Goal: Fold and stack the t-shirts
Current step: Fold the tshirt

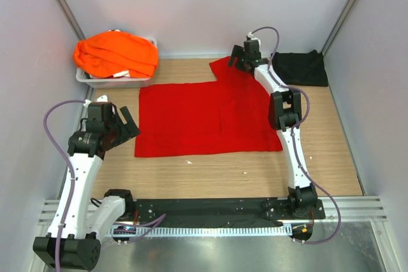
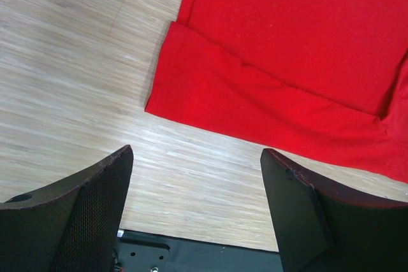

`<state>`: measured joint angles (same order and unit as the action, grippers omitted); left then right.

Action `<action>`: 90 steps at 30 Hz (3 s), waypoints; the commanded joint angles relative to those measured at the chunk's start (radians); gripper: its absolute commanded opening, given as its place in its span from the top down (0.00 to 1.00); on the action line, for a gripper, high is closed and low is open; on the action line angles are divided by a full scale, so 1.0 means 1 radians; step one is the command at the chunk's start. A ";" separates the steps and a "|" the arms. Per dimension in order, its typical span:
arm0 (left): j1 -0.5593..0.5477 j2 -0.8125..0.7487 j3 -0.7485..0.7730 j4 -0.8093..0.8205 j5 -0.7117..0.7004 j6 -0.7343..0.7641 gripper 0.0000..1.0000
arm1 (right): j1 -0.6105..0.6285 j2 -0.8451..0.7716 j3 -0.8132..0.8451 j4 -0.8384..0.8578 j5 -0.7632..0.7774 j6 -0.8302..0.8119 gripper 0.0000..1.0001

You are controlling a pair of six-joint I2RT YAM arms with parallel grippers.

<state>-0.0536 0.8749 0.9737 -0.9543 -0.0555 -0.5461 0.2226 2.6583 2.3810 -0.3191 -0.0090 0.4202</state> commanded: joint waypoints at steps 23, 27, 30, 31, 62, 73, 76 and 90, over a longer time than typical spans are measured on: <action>0.003 0.004 0.002 0.014 -0.024 -0.008 0.19 | -0.022 0.227 0.227 0.242 -0.109 0.034 0.23; 0.001 0.001 0.002 0.012 -0.027 -0.009 0.19 | -0.017 0.204 0.189 0.232 -0.138 0.022 0.33; 0.003 -0.001 0.002 0.014 -0.027 -0.009 0.19 | -0.019 0.187 0.162 0.233 -0.135 0.002 0.49; 0.003 0.001 0.000 0.014 -0.027 -0.009 0.19 | -0.019 0.186 0.162 0.230 -0.132 -0.001 0.53; 0.014 -0.034 -0.001 0.012 -0.055 -0.020 0.20 | -0.017 -0.359 -0.397 0.376 -0.451 -0.383 0.99; 0.014 -0.065 -0.004 0.017 -0.052 -0.018 0.20 | 0.035 -0.851 -1.048 0.408 -0.401 -0.466 0.99; 0.015 -0.068 -0.004 0.019 -0.050 -0.018 0.20 | 0.096 -1.017 -1.224 0.427 -0.336 -0.460 0.99; 0.014 -0.004 0.014 0.026 -0.061 -0.026 0.18 | 0.138 -1.584 -1.714 0.462 -0.076 -0.242 0.98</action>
<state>-0.0448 0.8352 0.9676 -0.9535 -0.0975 -0.5682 0.3622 1.1141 0.7082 0.0856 -0.1844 0.0849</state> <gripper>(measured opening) 0.821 0.028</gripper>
